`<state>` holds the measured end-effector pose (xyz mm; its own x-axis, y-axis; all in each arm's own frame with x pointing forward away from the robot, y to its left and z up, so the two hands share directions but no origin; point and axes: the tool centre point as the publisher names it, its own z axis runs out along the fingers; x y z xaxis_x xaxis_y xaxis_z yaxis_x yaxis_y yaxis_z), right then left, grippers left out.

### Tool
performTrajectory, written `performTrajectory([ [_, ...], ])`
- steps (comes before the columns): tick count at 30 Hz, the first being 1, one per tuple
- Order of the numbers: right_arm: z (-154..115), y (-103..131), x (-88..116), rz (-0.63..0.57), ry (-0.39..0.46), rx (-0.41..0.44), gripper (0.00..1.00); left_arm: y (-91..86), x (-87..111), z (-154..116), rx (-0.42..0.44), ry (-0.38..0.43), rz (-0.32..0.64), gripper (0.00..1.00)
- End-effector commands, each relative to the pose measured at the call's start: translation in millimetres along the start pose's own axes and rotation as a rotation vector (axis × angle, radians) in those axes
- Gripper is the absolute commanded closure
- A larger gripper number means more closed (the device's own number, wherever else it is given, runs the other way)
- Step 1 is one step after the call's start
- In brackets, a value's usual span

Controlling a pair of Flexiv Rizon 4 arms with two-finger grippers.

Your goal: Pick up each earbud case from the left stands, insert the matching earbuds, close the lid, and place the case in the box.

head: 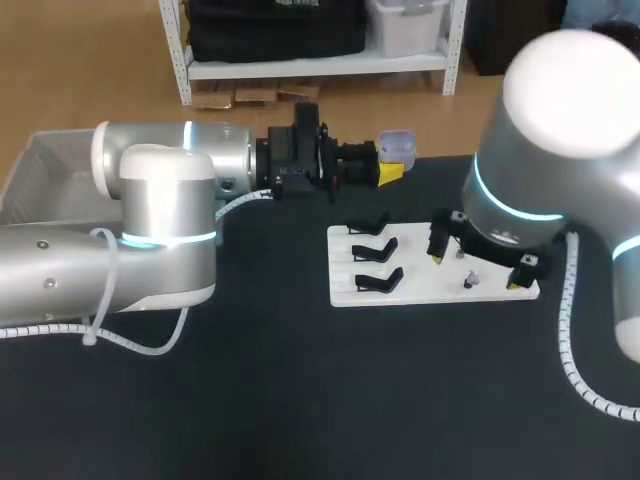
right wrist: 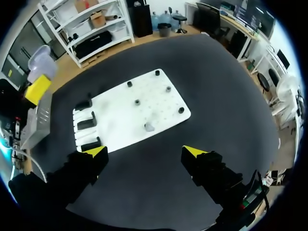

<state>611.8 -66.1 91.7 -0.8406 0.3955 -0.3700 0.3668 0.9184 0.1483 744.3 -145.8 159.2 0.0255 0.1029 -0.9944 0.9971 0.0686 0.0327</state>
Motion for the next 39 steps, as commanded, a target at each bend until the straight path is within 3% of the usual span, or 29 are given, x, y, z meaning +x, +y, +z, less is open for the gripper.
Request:
performTrajectory([
  [1,28.9,-5.0,-0.8,-0.009,-0.015,-0.035,0.00,-0.3,1.2,0.1,-0.003,-0.005,0.003,1.00],
  [9,59.4,-12.6,-8.7,0.003,-0.016,-0.031,0.00,-0.3,1.2,0.1,-0.003,-0.005,0.003,1.00],
  [12,65.1,-12.8,-11.5,0.004,-0.013,-0.032,0.13,-0.3,1.2,0.1,-0.003,-0.005,0.003,1.00],
  [14,67.9,-11.8,-12.1,-0.004,-0.005,-0.037,0.43,-0.3,1.2,0.1,-0.003,-0.005,0.003,1.00],
  [19,72.5,-7.4,-13.9,-0.024,0.005,-0.049,0.50,-0.3,1.2,0.1,-0.003,-0.005,0.003,1.00],
  [39,82.6,-6.1,-18.1,-0.017,0.029,-0.063,0.60,-0.3,1.2,0.1,-0.003,-0.005,0.003,1.00],
])
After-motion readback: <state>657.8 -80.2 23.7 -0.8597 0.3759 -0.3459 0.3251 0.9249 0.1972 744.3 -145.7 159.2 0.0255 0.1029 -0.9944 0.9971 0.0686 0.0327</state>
